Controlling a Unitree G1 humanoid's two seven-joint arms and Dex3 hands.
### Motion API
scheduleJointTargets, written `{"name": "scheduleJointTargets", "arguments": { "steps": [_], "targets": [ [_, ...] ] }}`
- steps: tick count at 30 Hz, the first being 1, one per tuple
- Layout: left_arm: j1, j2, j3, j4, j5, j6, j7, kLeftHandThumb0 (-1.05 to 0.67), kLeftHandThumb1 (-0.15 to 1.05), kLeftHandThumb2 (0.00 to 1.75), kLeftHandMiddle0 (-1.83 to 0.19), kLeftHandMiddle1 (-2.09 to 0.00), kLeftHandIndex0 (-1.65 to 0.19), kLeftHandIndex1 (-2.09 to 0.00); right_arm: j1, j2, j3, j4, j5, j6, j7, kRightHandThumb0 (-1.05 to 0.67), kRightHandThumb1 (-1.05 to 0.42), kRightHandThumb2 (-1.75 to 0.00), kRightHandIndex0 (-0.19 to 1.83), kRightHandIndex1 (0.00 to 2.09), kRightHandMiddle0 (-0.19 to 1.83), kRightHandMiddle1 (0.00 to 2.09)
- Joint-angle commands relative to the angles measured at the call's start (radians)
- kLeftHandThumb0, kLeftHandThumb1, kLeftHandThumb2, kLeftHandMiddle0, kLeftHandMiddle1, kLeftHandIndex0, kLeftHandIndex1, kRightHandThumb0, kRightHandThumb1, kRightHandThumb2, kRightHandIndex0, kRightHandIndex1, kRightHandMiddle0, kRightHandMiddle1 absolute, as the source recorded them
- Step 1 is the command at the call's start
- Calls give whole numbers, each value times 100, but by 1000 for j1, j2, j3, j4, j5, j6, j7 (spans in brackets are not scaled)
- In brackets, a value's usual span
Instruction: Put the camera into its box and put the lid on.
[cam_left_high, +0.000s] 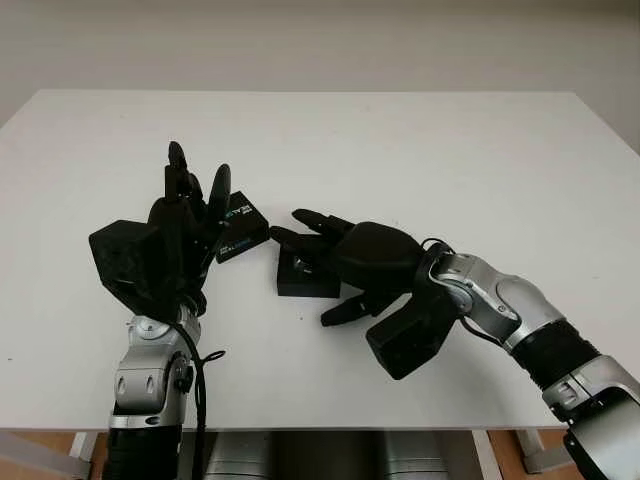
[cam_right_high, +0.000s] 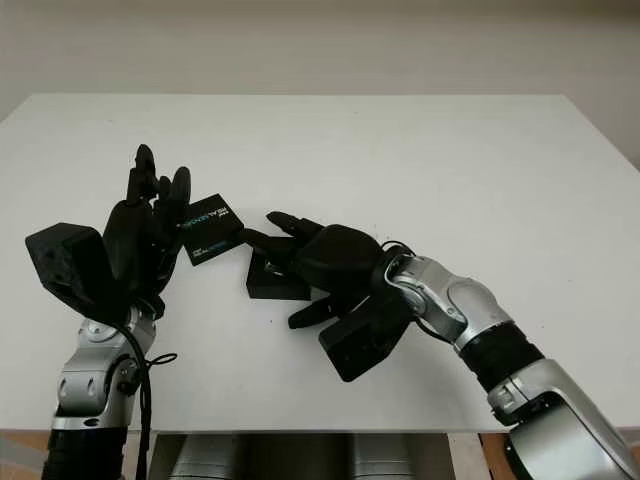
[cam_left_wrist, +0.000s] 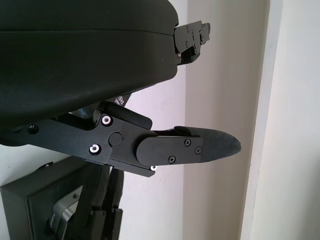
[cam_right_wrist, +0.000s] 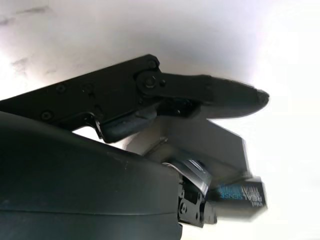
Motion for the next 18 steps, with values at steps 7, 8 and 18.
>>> {"name": "scheduleJointTargets", "arguments": {
  "steps": [7, 8, 18],
  "targets": [
    [-13, 12, 11, 13, -4, -15, -17, -72, 105, 40, 19, 0, 19, 0, 37, 46, -158, -90, 201, 52, -48, -71, -105, -14, 18, 16, 19, 21],
    [-14, 13, 11, 16, -4, -15, -19, -72, 105, 40, 19, 0, 19, 0, 39, 45, -177, -113, 212, 60, -55, -71, -105, -12, 19, 17, 19, 22],
    [-25, 27, 18, 50, -6, -41, -45, -70, 105, 40, 19, 0, 19, 0, 82, 72, -306, -312, 330, 177, -50, -71, -99, -5, 19, 18, 16, 37]
  ]
}}
